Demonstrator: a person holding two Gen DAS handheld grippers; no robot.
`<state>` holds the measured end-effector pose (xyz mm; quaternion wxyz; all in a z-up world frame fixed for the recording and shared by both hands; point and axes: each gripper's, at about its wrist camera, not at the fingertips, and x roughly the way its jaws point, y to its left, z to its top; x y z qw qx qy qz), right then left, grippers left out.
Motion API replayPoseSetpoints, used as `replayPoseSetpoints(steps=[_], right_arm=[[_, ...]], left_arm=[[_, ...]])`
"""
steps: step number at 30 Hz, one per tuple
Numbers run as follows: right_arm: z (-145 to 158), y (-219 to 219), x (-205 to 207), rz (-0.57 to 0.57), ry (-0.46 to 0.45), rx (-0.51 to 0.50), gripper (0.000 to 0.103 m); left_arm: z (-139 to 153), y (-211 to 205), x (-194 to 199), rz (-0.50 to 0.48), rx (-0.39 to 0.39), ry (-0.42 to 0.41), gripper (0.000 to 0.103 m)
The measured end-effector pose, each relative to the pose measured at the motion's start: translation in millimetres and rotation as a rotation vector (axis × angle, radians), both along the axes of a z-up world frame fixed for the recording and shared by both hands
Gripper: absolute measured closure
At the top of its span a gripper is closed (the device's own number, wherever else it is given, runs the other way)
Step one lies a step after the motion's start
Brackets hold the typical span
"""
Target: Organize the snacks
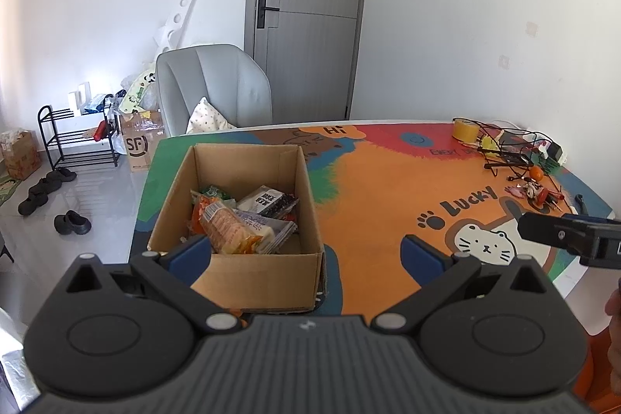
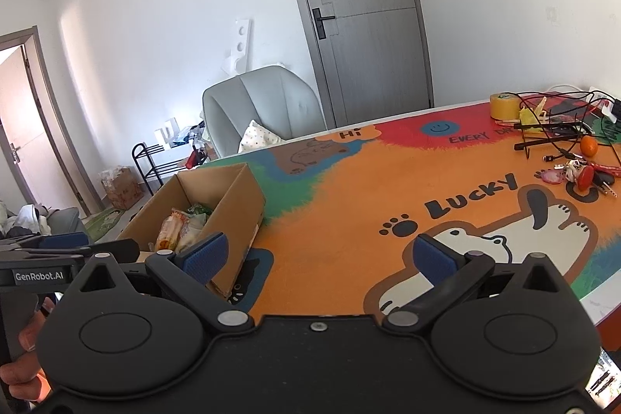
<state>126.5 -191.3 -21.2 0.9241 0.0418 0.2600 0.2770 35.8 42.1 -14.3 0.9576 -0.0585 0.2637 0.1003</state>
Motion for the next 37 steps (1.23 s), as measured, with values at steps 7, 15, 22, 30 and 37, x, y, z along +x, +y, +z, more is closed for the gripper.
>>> replayPoseSetpoints(steps=[7, 15, 22, 30, 37], right_arm=[[-0.6, 1.6, 0.4, 0.01, 0.001, -0.005, 0.0], [-1.4, 0.8, 2.2, 0.008, 0.005, -0.003, 0.0], [-3.5, 3.5, 1.5, 0.019, 0.015, -0.003, 0.0], [-6.2, 6.0, 1.4, 0.022, 0.019, -0.009, 0.0], [-7.1, 5.7, 1.7, 0.026, 0.025, -0.002, 0.0]], left_arm=[[0.0, 0.3, 0.7, 0.004, -0.005, -0.001, 0.0], [-0.7, -0.4, 1.3, -0.004, -0.003, 0.004, 0.0], [-1.6, -0.9, 1.6, -0.009, -0.002, 0.006, 0.0], [-2.6, -3.8, 2.2, -0.015, 0.001, 0.006, 0.0], [-3.4, -3.7, 2.4, -0.013, -0.001, -0.001, 0.0]])
